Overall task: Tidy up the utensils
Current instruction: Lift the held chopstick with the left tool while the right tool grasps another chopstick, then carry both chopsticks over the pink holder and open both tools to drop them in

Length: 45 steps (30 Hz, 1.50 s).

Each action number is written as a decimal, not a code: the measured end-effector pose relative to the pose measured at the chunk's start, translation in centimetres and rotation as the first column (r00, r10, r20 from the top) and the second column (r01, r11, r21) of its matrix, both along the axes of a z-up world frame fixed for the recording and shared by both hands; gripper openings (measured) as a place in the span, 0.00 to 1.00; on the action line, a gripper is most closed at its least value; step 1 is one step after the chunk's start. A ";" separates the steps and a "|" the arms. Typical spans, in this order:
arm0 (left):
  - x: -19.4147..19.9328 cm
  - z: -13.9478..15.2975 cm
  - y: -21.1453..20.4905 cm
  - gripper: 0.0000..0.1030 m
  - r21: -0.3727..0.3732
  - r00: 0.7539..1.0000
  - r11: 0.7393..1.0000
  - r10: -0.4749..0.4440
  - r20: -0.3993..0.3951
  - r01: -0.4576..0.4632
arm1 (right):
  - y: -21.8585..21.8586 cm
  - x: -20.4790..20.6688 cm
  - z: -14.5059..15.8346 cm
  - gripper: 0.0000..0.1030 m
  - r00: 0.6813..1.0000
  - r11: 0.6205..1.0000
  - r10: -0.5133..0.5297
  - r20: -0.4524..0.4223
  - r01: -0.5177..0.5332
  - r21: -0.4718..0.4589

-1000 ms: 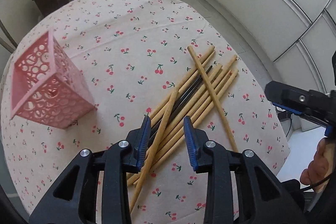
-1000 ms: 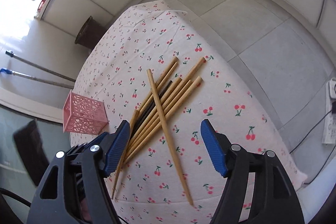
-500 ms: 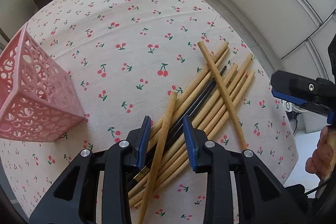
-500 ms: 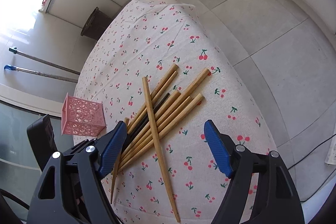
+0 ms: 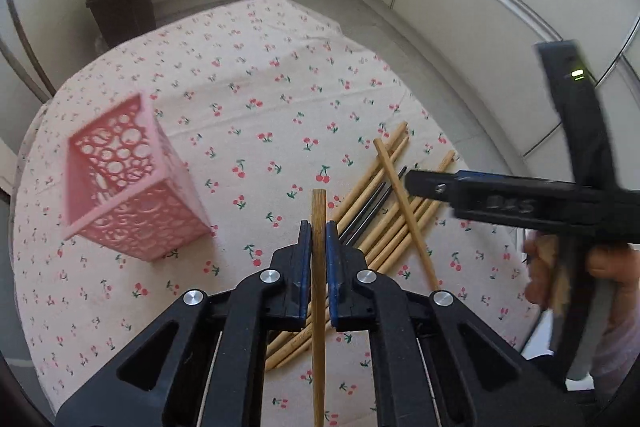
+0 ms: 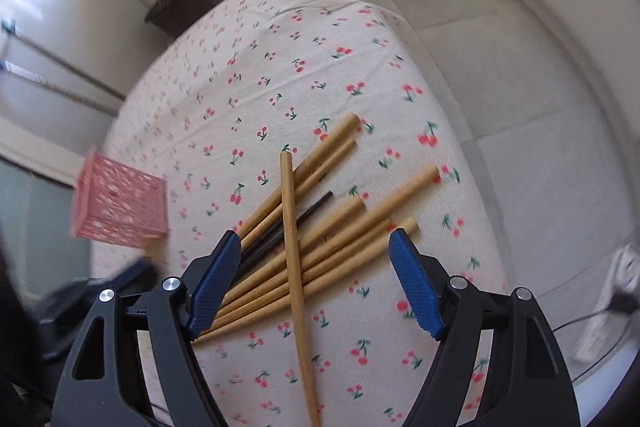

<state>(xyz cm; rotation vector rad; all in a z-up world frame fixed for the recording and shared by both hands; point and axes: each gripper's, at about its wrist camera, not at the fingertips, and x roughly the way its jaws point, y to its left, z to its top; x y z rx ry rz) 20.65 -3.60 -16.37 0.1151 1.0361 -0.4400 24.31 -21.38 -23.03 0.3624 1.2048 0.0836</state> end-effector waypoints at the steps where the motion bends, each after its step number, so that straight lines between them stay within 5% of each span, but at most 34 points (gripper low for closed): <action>1: -0.9 1.4 0.9 0.06 -0.025 1.000 1.000 0.011 0.028 -0.011 | 0.7 0.5 -0.1 0.72 1.000 0.999 0.024 -0.007 -0.024 -0.043; 6: -3.9 5.5 3.7 0.06 -0.079 0.991 0.996 0.045 0.127 -0.035 | 3.8 2.2 -1.1 0.40 0.991 0.966 0.131 -0.022 -0.133 -0.222; 10: -4.5 7.5 4.7 0.06 -0.102 0.981 0.994 0.067 0.182 -0.049 | 4.0 2.2 -1.0 0.08 0.992 0.972 0.123 -0.004 -0.122 -0.199; 15: -5.4 9.6 6.6 0.06 -0.181 0.972 0.981 0.109 0.209 -0.071 | 3.7 0.2 0.8 0.07 0.995 0.987 0.086 0.052 -0.078 -0.144; 21: -5.7 11.8 8.2 0.06 -0.287 0.960 0.954 0.156 0.234 -0.085 | 1.8 -3.7 7.1 0.07 0.979 0.998 0.029 0.204 -0.017 -0.061; 29: -5.4 16.0 9.2 0.06 -0.359 0.925 0.929 0.215 0.312 -0.095 | 1.4 -6.4 17.9 0.07 0.916 0.999 -0.033 0.401 0.023 0.028; 35: -4.3 19.9 11.8 0.06 -0.412 0.864 0.895 0.337 0.374 -0.170 | 2.5 -6.5 25.5 0.07 0.837 0.992 -0.079 0.541 0.014 0.123; 40: -2.9 21.6 13.3 0.06 -0.415 0.818 0.882 0.400 0.413 -0.223 | 4.8 -5.2 27.4 0.07 0.814 0.985 -0.082 0.576 -0.024 0.173; 45: -0.7 18.8 13.9 0.06 -0.368 0.809 0.878 0.444 0.386 -0.306 | 7.4 -3.4 26.8 0.07 0.820 0.980 -0.053 0.570 -0.068 0.189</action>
